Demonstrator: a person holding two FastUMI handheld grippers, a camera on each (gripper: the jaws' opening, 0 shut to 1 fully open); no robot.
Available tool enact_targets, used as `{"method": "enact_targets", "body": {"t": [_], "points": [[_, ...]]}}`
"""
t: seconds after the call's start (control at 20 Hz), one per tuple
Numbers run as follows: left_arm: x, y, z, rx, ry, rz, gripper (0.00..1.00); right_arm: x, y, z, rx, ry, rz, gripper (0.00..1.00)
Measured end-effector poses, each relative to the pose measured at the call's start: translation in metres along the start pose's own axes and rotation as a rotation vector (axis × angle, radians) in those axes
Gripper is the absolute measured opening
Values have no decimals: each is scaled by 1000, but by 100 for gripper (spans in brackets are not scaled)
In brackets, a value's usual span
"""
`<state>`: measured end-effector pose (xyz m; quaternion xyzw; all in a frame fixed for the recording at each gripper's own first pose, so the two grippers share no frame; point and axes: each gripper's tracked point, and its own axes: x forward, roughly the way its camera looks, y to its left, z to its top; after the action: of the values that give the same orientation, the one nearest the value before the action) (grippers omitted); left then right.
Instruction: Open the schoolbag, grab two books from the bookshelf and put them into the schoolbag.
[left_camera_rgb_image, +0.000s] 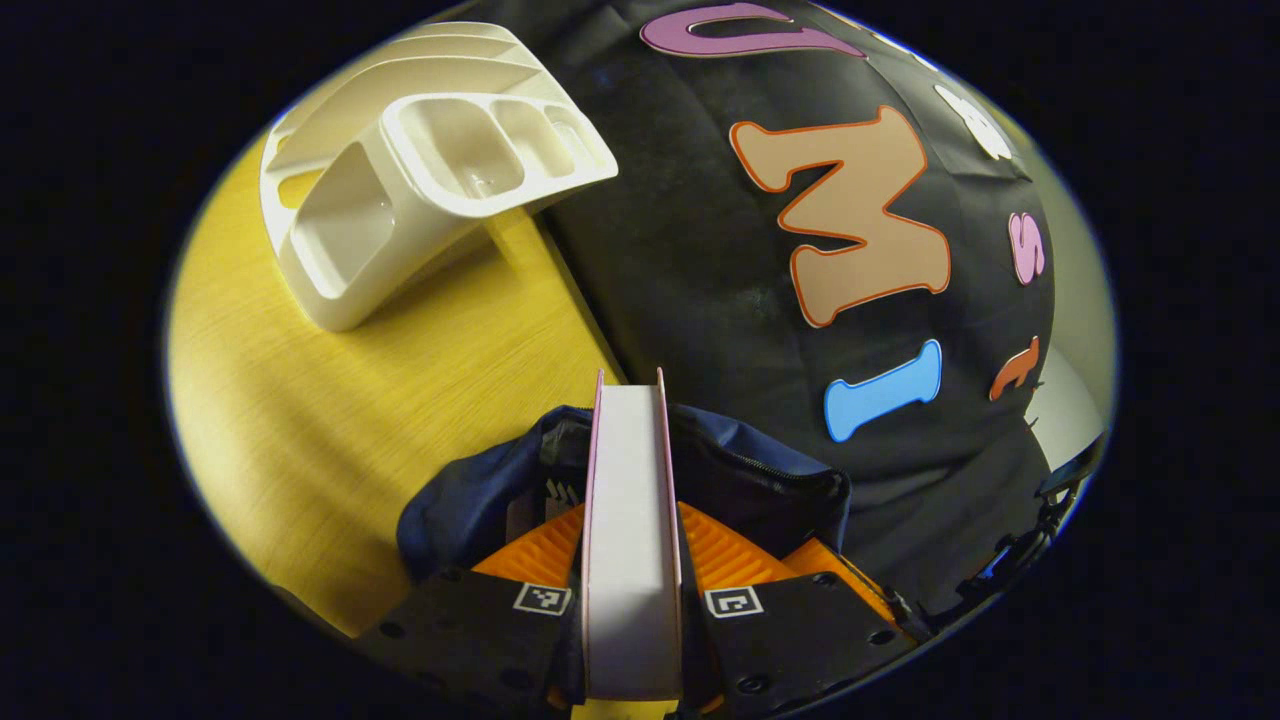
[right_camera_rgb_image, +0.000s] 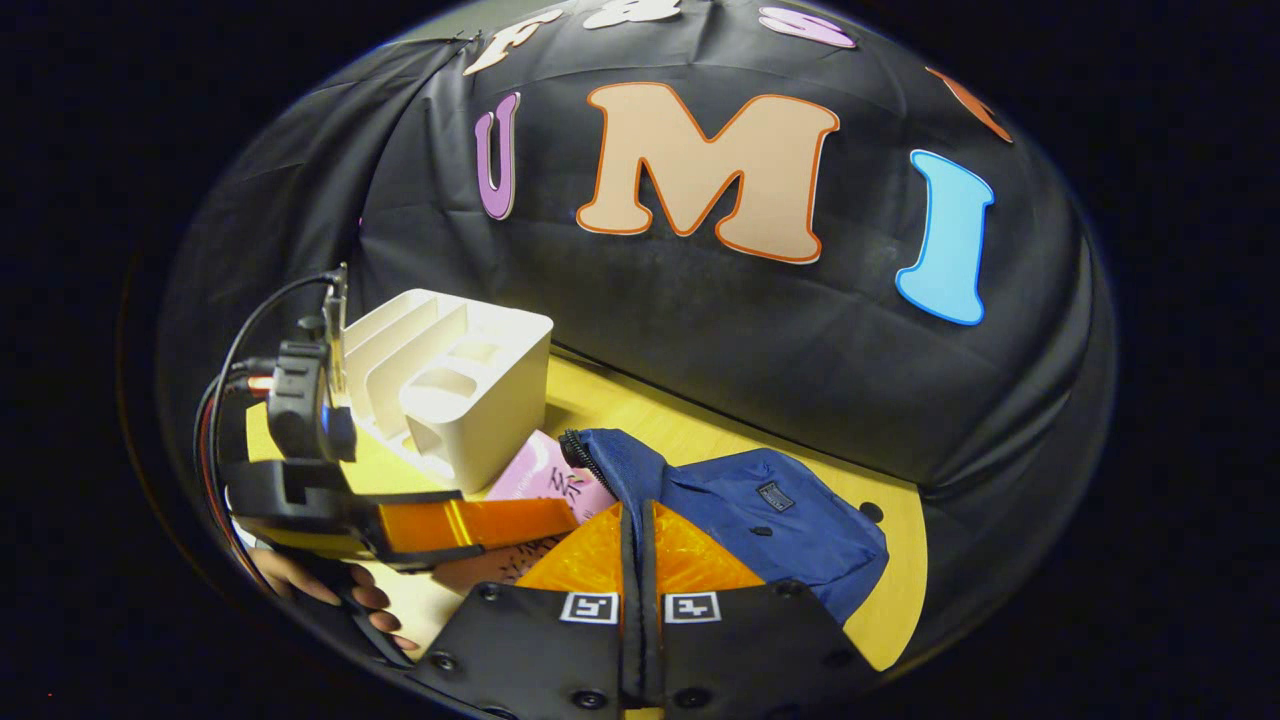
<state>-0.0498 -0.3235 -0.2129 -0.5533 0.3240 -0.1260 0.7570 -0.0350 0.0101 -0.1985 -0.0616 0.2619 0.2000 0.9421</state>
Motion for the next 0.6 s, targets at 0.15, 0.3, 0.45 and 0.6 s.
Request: {"method": "enact_targets", "body": {"t": [0.15, 0.3, 0.45, 0.6], "points": [[14, 6, -27, -17, 49, 2, 35, -1, 2, -1, 0, 3, 14, 3], [28, 5, -44, -43, 70, -14, 35, -2, 3, -1, -7, 3, 24, 3], [43, 4, -55, -58, 90, -32, 36, -4, 3, -1, -7, 3, 32, 3], [54, 3, -60, -48, 106, -41, 37, -6, -1, -3, 0, 7, 32, 3]]}}
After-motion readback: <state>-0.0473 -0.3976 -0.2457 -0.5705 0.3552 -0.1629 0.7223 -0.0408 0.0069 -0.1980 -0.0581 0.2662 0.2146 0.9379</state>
